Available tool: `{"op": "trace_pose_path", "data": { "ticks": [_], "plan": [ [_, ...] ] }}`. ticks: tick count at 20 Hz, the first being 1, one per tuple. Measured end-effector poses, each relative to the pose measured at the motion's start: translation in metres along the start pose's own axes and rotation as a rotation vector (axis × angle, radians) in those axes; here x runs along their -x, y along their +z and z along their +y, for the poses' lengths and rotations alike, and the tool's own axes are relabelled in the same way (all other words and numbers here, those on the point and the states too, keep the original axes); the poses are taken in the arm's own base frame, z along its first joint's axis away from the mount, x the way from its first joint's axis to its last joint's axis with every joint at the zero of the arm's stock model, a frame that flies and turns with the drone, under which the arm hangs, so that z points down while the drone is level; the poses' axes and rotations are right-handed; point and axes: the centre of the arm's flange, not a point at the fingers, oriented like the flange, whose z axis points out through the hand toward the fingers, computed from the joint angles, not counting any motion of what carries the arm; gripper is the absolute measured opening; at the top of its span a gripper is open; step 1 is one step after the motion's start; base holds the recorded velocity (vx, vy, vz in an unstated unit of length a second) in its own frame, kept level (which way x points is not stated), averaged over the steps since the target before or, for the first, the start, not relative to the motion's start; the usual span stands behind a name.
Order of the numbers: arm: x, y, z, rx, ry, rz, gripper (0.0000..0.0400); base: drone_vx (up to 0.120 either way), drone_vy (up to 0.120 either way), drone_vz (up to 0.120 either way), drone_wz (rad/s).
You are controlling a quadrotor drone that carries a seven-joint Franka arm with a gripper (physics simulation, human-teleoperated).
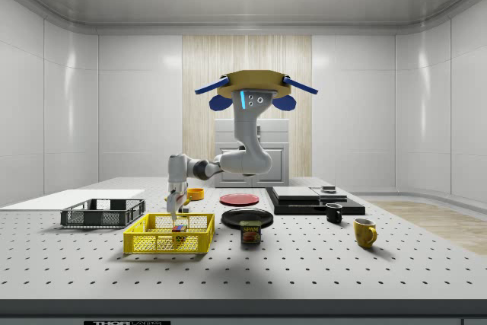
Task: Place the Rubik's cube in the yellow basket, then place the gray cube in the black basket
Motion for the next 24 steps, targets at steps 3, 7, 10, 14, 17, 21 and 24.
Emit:
{"op": "trace_pose_path", "data": {
  "ticks": [3, 7, 10, 14, 17, 21, 24],
  "plan": [
    [0.0000, -0.0012, 0.0000, 0.000, 0.000, 0.000, 0.0400, 0.000, -0.053, 0.053, 0.000],
    [0.0000, -0.0019, 0.0000, 0.000, 0.000, 0.000, 0.0400, 0.000, -0.120, 0.000, 0.000],
    [0.0000, -0.0021, 0.0000, 0.000, 0.000, 0.000, 0.0400, 0.000, -0.120, 0.000, 0.000],
    [0.0000, -0.0023, 0.0000, 0.000, 0.000, 0.000, 0.0400, 0.000, -0.120, 0.000, 0.000],
    [0.0000, -0.0023, 0.0000, 0.000, 0.000, 0.000, 0.0400, 0.000, -0.120, 0.000, 0.000],
    [0.0000, -0.0023, 0.0000, 0.000, 0.000, 0.000, 0.0400, 0.000, -0.120, 0.000, 0.000],
    [0.0000, -0.0023, 0.0000, 0.000, 0.000, 0.000, 0.0400, 0.000, -0.120, 0.000, 0.000]
  ]
}}
